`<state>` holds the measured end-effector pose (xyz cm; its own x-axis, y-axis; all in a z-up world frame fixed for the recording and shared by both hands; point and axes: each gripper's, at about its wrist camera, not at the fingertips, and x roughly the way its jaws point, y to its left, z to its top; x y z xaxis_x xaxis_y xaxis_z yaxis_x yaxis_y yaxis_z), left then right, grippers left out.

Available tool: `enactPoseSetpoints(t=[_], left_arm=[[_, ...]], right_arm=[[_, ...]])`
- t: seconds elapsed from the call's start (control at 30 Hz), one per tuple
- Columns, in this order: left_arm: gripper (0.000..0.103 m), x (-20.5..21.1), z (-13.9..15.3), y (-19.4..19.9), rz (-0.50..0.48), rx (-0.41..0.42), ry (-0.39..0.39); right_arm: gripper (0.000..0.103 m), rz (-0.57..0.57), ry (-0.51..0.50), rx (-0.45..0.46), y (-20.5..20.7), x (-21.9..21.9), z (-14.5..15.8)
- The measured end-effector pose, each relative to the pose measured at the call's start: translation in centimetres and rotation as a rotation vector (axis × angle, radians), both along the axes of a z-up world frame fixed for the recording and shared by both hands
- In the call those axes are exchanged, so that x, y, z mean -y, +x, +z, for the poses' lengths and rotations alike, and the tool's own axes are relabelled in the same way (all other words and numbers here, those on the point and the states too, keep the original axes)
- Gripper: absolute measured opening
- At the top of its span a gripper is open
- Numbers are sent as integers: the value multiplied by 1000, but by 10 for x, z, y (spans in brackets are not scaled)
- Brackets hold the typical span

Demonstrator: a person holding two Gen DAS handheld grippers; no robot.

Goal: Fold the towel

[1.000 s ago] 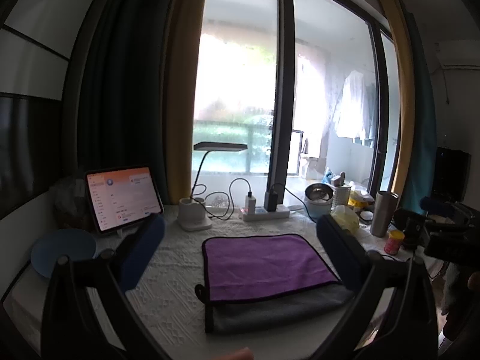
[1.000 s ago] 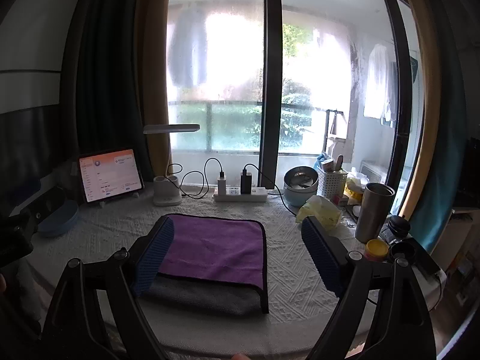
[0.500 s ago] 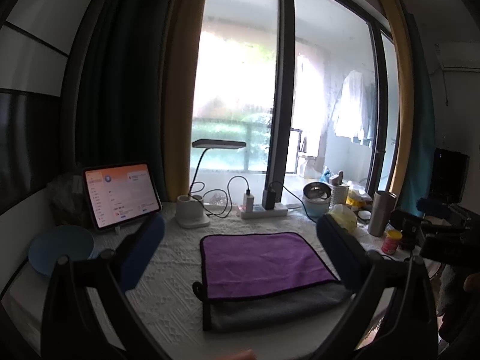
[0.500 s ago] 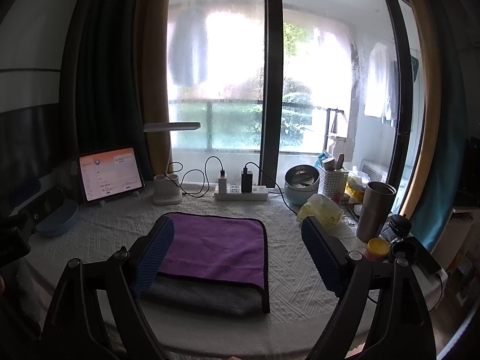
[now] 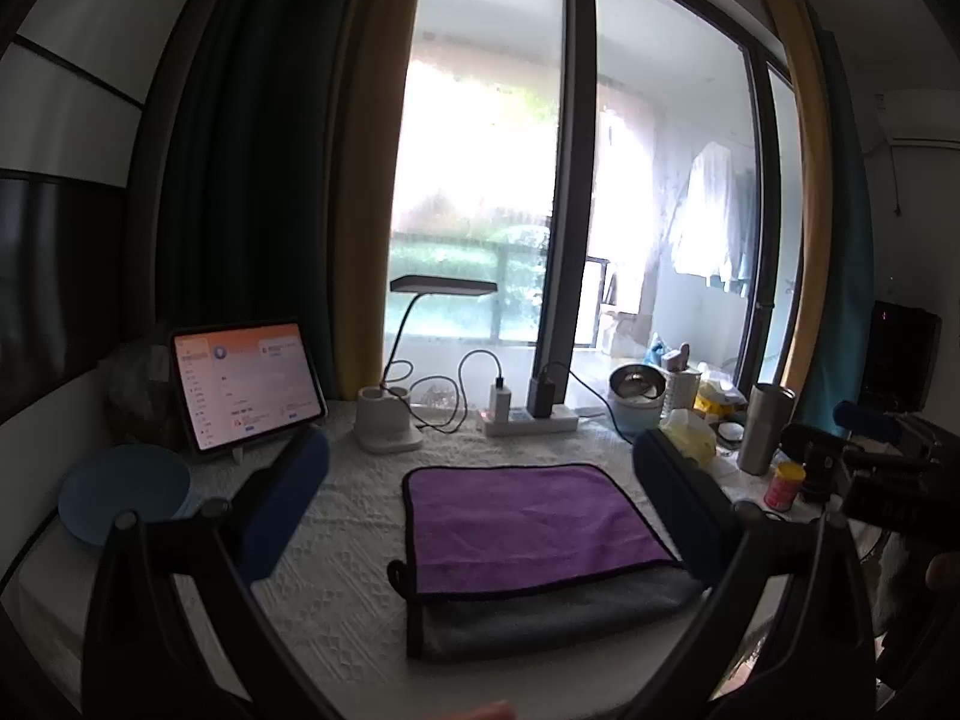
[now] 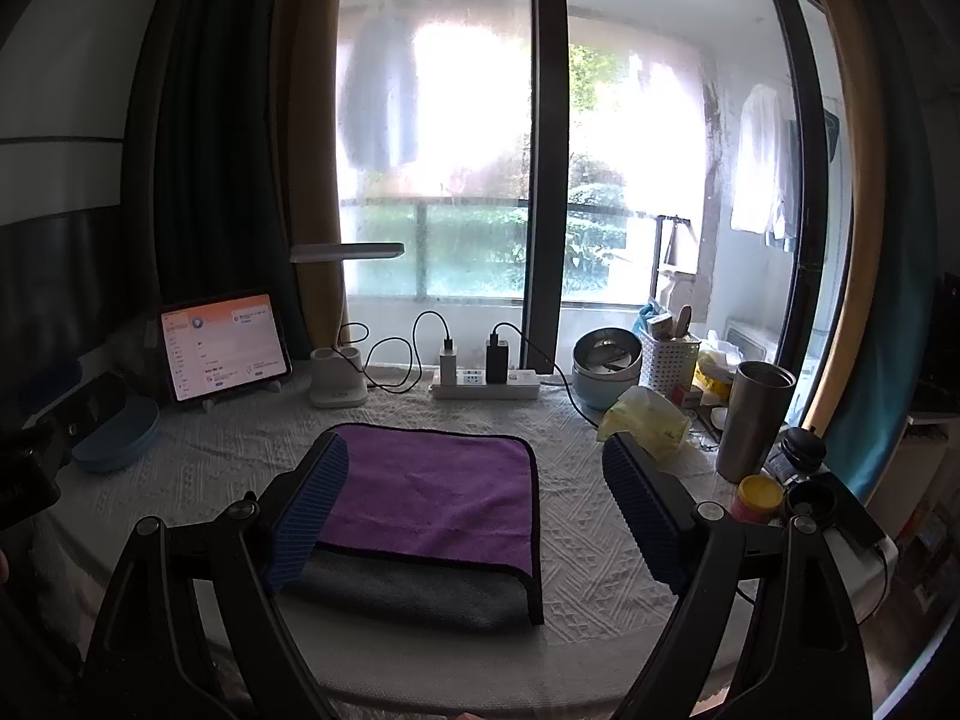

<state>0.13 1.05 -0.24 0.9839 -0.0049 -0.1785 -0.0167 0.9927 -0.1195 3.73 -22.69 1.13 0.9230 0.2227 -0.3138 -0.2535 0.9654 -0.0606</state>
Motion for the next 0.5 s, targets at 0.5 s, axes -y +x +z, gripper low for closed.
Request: enactPoseSetpoints(t=[0.5], left_arm=[[102,-1,0,0,-1,0,0]], right_arm=[[89,2,2,-3,0,2,-1]])
